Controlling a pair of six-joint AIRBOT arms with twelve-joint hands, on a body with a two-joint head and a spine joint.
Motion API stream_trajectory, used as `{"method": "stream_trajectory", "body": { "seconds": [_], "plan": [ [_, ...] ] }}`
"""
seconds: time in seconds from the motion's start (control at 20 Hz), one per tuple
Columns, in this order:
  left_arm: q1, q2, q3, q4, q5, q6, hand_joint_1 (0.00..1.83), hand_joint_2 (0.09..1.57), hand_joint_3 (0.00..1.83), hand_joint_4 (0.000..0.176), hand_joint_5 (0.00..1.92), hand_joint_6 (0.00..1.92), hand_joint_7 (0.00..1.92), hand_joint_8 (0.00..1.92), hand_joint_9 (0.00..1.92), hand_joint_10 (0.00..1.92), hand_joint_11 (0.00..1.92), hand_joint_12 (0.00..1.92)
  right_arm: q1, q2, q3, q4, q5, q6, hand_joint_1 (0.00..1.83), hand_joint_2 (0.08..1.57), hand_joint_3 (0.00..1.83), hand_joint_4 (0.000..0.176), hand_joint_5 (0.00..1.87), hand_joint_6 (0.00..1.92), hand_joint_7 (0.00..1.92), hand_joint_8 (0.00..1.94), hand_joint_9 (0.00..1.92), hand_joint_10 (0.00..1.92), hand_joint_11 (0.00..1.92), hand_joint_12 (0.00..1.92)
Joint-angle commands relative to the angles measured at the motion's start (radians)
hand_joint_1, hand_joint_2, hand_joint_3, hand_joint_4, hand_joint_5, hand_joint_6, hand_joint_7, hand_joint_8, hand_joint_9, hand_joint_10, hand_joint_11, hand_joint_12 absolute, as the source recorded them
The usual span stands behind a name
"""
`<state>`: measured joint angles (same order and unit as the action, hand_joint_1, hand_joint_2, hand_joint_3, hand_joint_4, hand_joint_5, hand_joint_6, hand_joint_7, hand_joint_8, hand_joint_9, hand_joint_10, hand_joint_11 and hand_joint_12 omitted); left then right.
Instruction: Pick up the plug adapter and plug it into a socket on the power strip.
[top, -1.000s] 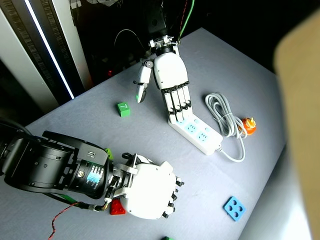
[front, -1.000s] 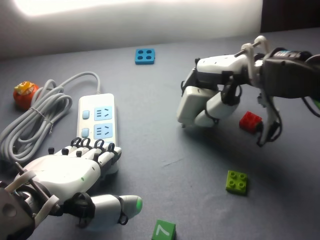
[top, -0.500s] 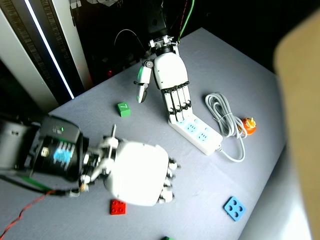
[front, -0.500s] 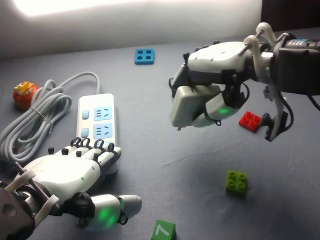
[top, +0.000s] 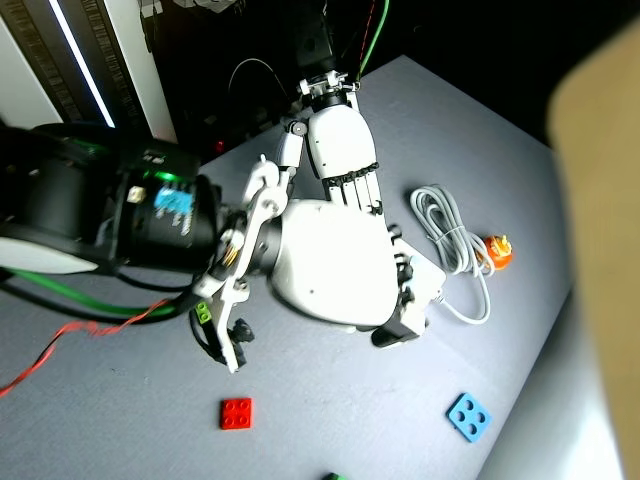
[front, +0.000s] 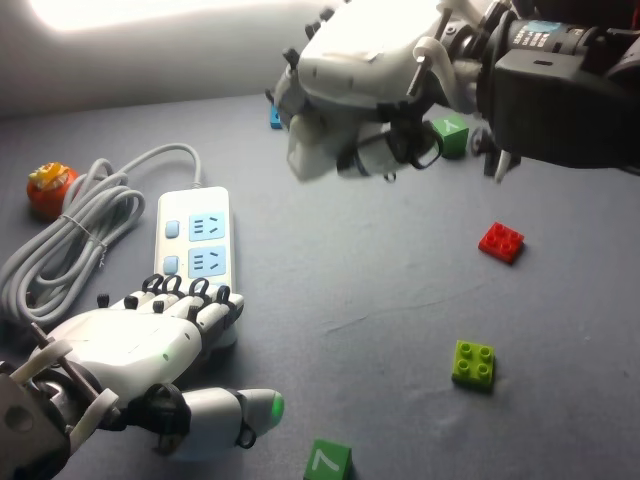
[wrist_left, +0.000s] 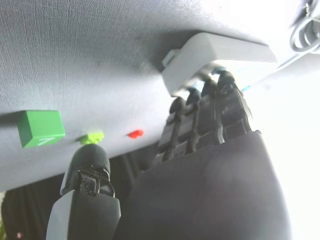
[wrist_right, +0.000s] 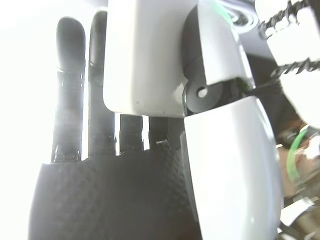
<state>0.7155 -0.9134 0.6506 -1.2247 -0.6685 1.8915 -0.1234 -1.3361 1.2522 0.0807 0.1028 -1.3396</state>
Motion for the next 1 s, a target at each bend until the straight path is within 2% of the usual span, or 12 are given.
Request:
{"method": "stream_trajectory", "body": {
  "seconds": [0.0,0.05,0.2,0.25,0.35,0.4,0.5,0.55,0.65,0.75,0.8,0.95],
  "plan": [
    [-0.002,-0.007,-0.002,0.007,0.036,-0.006,0.00,1.22,0.00,0.000,0.03,0.01,0.06,0.01,0.05,0.01,0.01,0.01,0.011,0.009,0.000,-0.017,0.245,-0.019,1.37,1.11,0.00,0.000,0.92,1.03,1.05,0.91,0.88,1.20,0.56,1.32],
    [-0.002,-0.007,-0.002,0.007,0.036,-0.006,0.00,1.22,0.00,0.000,0.04,0.01,0.07,0.01,0.05,0.01,0.01,0.01,0.000,0.006,0.001,-0.069,0.328,-0.020,1.37,1.11,0.00,0.000,0.92,1.03,1.05,0.92,0.88,1.20,0.56,1.32],
    [-0.002,-0.007,-0.002,0.007,0.036,-0.006,0.00,1.22,0.00,0.000,0.02,0.00,0.05,0.00,0.04,0.00,0.00,0.00,-0.023,-0.001,0.001,-0.227,0.460,-0.011,1.37,1.11,0.00,0.000,0.91,1.01,1.05,0.93,0.87,1.21,0.56,1.31],
    [-0.002,-0.007,-0.001,0.007,0.038,-0.006,0.00,1.22,0.00,0.000,0.03,0.00,0.06,0.00,0.04,0.01,0.00,0.00,-0.030,-0.001,0.007,-0.354,0.491,0.067,1.38,1.11,0.00,0.000,0.93,0.98,1.06,0.91,0.89,1.19,0.57,1.30],
    [-0.002,-0.007,-0.001,0.006,0.038,-0.006,0.00,1.23,0.00,0.000,0.04,0.01,0.07,0.01,0.05,0.01,0.01,0.01,-0.031,-0.002,0.021,-0.520,0.499,0.238,1.38,1.11,0.00,0.000,0.92,0.99,1.05,0.92,0.88,1.20,0.56,1.31],
    [-0.002,-0.007,-0.001,0.006,0.038,-0.007,0.00,1.22,0.00,0.000,0.03,0.00,0.06,0.00,0.05,0.01,0.01,0.01,-0.026,-0.002,0.037,-0.653,0.500,0.401,1.38,1.10,0.00,0.000,0.93,0.99,1.06,0.90,0.89,1.19,0.57,1.30],
    [-0.004,-0.007,-0.001,0.006,0.038,-0.007,0.00,1.22,0.00,0.000,0.02,0.00,0.05,0.00,0.04,0.00,0.00,0.00,-0.015,-0.002,0.063,-0.834,0.499,0.651,1.38,1.11,0.00,0.000,0.92,1.02,1.05,0.90,0.89,1.20,0.57,1.30],
    [-0.005,-0.007,-0.001,0.006,0.039,-0.007,0.00,1.22,0.00,0.000,0.02,0.00,0.06,0.00,0.04,0.00,0.00,0.00,-0.008,-0.002,0.072,-0.892,0.489,0.744,1.37,1.11,0.00,0.000,0.91,1.04,1.04,0.92,0.88,1.21,0.57,1.31],
    [-0.007,-0.007,0.000,0.006,0.039,-0.007,0.00,1.21,0.00,0.000,0.02,0.00,0.06,0.00,0.04,0.00,0.01,0.01,0.021,-0.019,0.097,-1.136,0.357,1.094,1.37,1.11,0.00,0.000,0.91,1.03,1.03,0.95,0.88,1.19,0.57,1.31],
    [-0.007,-0.007,0.001,0.006,0.040,-0.007,0.00,1.22,0.00,0.000,0.04,0.01,0.07,0.01,0.05,0.01,0.02,0.01,0.047,-0.064,0.130,-1.421,0.123,1.440,1.37,1.12,0.00,0.000,0.90,1.03,1.02,0.98,0.87,1.21,0.58,1.30],
    [-0.007,-0.007,0.001,0.006,0.040,-0.007,0.00,1.21,0.00,0.000,0.03,0.00,0.06,0.00,0.05,0.00,0.01,0.01,0.051,-0.083,0.140,-1.457,0.024,1.502,1.37,1.12,0.00,0.000,0.91,1.02,1.02,0.98,0.88,1.20,0.58,1.31],
    [-0.005,-0.007,0.002,0.002,0.040,-0.007,0.00,1.23,0.00,0.000,0.03,0.00,0.06,0.00,0.05,0.00,0.00,0.01,0.063,-0.142,0.148,-1.457,-0.219,1.484,1.37,1.11,0.00,0.000,0.92,0.99,1.03,0.97,0.87,1.21,0.56,1.32]
  ]
}}
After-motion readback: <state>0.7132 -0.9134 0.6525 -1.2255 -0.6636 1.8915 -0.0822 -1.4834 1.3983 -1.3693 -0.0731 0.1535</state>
